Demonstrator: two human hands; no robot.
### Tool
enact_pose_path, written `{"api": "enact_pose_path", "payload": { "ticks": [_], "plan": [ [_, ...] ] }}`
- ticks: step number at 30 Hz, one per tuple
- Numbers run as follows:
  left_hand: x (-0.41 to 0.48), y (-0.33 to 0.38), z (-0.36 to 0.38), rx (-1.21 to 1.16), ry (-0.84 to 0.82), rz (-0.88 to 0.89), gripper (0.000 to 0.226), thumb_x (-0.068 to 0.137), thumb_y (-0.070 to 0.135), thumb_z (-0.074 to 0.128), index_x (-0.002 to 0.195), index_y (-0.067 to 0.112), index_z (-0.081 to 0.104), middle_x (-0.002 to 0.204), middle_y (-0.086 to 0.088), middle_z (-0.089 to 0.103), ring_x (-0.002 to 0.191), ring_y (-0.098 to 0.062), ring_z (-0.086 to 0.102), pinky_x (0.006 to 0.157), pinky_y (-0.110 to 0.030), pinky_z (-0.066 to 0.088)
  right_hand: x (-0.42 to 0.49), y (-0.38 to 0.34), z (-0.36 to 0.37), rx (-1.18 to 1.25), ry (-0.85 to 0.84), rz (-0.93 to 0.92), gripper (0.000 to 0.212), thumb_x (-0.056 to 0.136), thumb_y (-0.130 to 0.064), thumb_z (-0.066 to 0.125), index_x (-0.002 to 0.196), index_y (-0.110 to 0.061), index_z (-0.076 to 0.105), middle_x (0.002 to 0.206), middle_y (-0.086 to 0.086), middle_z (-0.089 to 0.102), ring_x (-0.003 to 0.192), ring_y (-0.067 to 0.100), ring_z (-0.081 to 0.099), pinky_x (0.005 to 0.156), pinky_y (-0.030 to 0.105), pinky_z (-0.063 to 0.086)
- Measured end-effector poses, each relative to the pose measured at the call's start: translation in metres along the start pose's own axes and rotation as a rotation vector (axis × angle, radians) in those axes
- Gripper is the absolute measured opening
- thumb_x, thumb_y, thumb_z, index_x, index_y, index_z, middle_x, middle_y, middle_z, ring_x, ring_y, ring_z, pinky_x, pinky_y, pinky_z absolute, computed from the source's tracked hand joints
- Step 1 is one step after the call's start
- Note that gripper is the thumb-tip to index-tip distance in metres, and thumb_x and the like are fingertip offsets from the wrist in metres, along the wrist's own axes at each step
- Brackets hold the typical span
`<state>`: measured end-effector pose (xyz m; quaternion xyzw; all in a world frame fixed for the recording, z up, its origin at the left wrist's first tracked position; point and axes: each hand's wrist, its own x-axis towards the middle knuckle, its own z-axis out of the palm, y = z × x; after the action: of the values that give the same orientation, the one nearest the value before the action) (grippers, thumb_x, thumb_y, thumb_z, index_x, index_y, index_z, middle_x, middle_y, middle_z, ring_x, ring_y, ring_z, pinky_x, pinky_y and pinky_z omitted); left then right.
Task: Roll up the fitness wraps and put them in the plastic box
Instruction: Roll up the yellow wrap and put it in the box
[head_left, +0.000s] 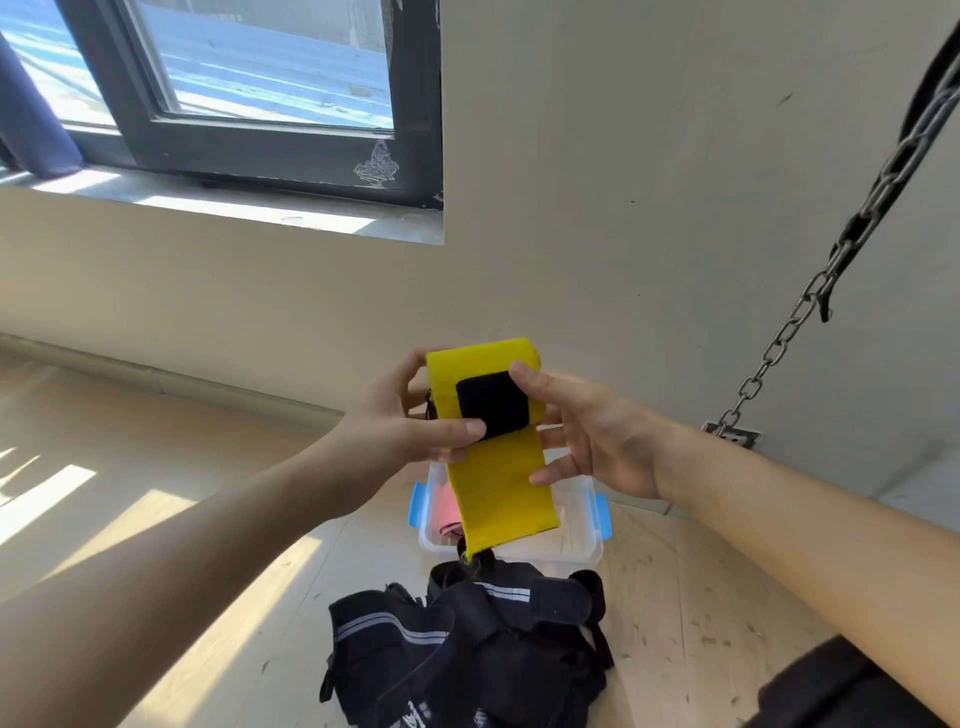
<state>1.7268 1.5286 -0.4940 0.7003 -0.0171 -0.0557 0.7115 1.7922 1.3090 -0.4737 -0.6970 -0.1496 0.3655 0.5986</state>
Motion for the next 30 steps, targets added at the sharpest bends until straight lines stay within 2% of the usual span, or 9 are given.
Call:
{"api": "enact_pose_path", "payload": {
  "ticks": [5, 8, 12, 18, 20, 22, 25, 28, 30],
  "plan": [
    [0.001, 0.002, -0.001, 0.060, -0.033, -0.042, 0.066, 0.070, 0.020, 0.084, 0.129, 0.033, 0.059, 0.111, 0.006, 0.071, 0.104, -0.023, 0.072, 0.073, -0.034, 0.059, 0.001, 0.003, -0.002, 0.040, 0.013, -0.041, 0.055, 0.078, -0.051, 0.071, 0.128, -0.028, 0.064, 0.124, 0.003, 0.070, 0.110, 0.025, 0.070, 0.074, 0.033, 0.060],
    [0.000, 0.003, 0.000, 0.050, -0.075, -0.134, 0.062, 0.075, 0.039, 0.077, 0.133, 0.036, 0.056, 0.122, 0.001, 0.068, 0.104, -0.027, 0.072, 0.071, -0.033, 0.058, 0.004, 0.004, -0.003, 0.078, 0.001, -0.085, 0.057, 0.079, -0.039, 0.072, 0.134, -0.030, 0.059, 0.130, 0.003, 0.067, 0.114, 0.026, 0.068, 0.073, 0.032, 0.059],
    [0.001, 0.003, 0.001, -0.028, -0.042, -0.206, 0.061, 0.078, 0.058, 0.068, 0.134, 0.034, 0.058, 0.127, -0.007, 0.065, 0.095, -0.030, 0.071, 0.068, -0.036, 0.058, 0.007, 0.006, -0.007, 0.089, -0.032, -0.136, 0.068, 0.077, -0.023, 0.077, 0.140, -0.031, 0.052, 0.130, 0.007, 0.067, 0.118, 0.028, 0.067, 0.079, 0.037, 0.060],
    [0.000, 0.005, -0.002, -0.001, -0.006, -0.121, 0.059, 0.076, 0.040, 0.077, 0.131, 0.033, 0.058, 0.117, -0.008, 0.063, 0.089, -0.024, 0.069, 0.059, -0.028, 0.052, 0.007, 0.007, -0.010, -0.020, -0.081, -0.167, 0.082, 0.076, -0.003, 0.083, 0.140, -0.040, 0.048, 0.137, 0.001, 0.057, 0.115, 0.028, 0.068, 0.079, 0.042, 0.061],
    [-0.001, 0.007, -0.002, -0.008, -0.004, -0.082, 0.060, 0.075, 0.033, 0.079, 0.131, 0.033, 0.058, 0.111, -0.007, 0.065, 0.087, -0.019, 0.070, 0.059, -0.027, 0.052, 0.006, 0.006, -0.013, -0.020, -0.126, -0.143, 0.078, 0.079, -0.005, 0.081, 0.141, -0.039, 0.049, 0.138, 0.004, 0.057, 0.115, 0.029, 0.068, 0.077, 0.040, 0.062],
    [-0.001, 0.007, -0.002, -0.027, 0.020, -0.046, 0.064, 0.072, 0.027, 0.080, 0.131, 0.034, 0.057, 0.109, -0.005, 0.064, 0.088, -0.018, 0.071, 0.057, -0.025, 0.052, 0.004, 0.003, -0.016, 0.018, -0.148, -0.091, 0.070, 0.082, -0.022, 0.079, 0.143, -0.037, 0.049, 0.135, 0.009, 0.061, 0.111, 0.026, 0.069, 0.073, 0.036, 0.062],
    [-0.001, 0.005, -0.002, -0.003, 0.067, 0.004, 0.072, 0.067, 0.022, 0.083, 0.131, 0.036, 0.054, 0.119, -0.007, 0.059, 0.101, -0.028, 0.068, 0.060, -0.024, 0.053, 0.004, 0.002, -0.018, 0.044, -0.108, -0.026, 0.061, 0.080, -0.050, 0.073, 0.136, -0.033, 0.058, 0.134, 0.014, 0.061, 0.101, 0.027, 0.068, 0.069, 0.034, 0.061],
    [-0.002, -0.001, 0.002, 0.091, 0.096, 0.072, 0.079, 0.064, 0.020, 0.088, 0.131, 0.040, 0.052, 0.129, -0.006, 0.054, 0.107, -0.031, 0.067, 0.071, -0.032, 0.060, 0.006, 0.004, -0.014, 0.013, -0.074, -0.017, 0.051, 0.087, -0.055, 0.068, 0.130, -0.029, 0.061, 0.131, 0.017, 0.063, 0.098, 0.028, 0.071, 0.069, 0.034, 0.061],
    [-0.003, -0.004, 0.005, 0.182, 0.086, 0.114, 0.081, 0.064, 0.020, 0.089, 0.131, 0.041, 0.050, 0.130, -0.004, 0.054, 0.106, -0.029, 0.068, 0.077, -0.040, 0.063, 0.008, 0.007, -0.012, 0.014, -0.033, -0.025, 0.052, 0.085, -0.050, 0.069, 0.131, -0.028, 0.059, 0.129, 0.014, 0.065, 0.095, 0.027, 0.072, 0.073, 0.035, 0.061]
  ]
}}
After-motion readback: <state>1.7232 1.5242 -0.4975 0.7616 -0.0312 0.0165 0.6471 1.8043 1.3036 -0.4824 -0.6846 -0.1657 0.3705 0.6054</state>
